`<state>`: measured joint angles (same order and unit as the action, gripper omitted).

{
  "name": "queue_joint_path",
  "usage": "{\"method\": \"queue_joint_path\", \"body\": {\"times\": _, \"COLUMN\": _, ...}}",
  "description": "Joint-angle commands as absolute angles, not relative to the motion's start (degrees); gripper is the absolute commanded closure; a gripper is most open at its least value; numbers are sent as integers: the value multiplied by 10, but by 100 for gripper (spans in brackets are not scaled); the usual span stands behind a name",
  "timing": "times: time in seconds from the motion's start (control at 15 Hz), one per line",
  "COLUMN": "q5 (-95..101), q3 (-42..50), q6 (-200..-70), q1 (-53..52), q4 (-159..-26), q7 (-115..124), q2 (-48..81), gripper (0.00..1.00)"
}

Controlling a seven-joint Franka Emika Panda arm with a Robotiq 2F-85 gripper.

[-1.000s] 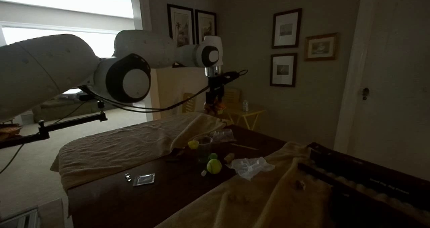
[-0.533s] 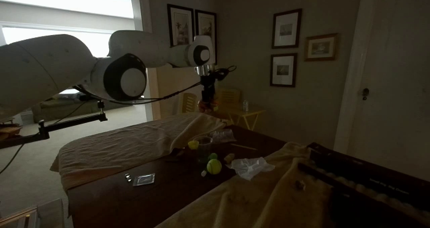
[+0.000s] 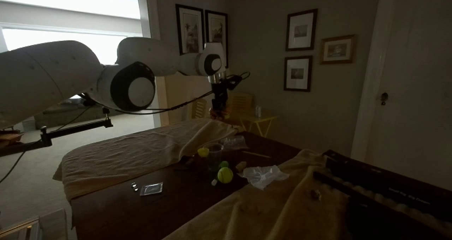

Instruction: Move the toy to the left

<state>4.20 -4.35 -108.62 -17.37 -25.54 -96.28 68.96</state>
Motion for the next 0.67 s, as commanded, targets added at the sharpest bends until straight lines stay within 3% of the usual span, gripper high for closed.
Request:
{"method": "queue_joint_path", "body": {"times": 0.0, "q5": 22, "q3": -66, "q6": -1098, "q1": -166, "q4": -268, "q7": -957, "q2": 694, "gripper": 51}}
{"method": "queue_joint_path", "body": {"times": 0.6, "q5": 20, "q3": -93, "q6": -1045, "q1": -169, "q4": -239, "q7": -996, "q2": 744, "gripper": 51}}
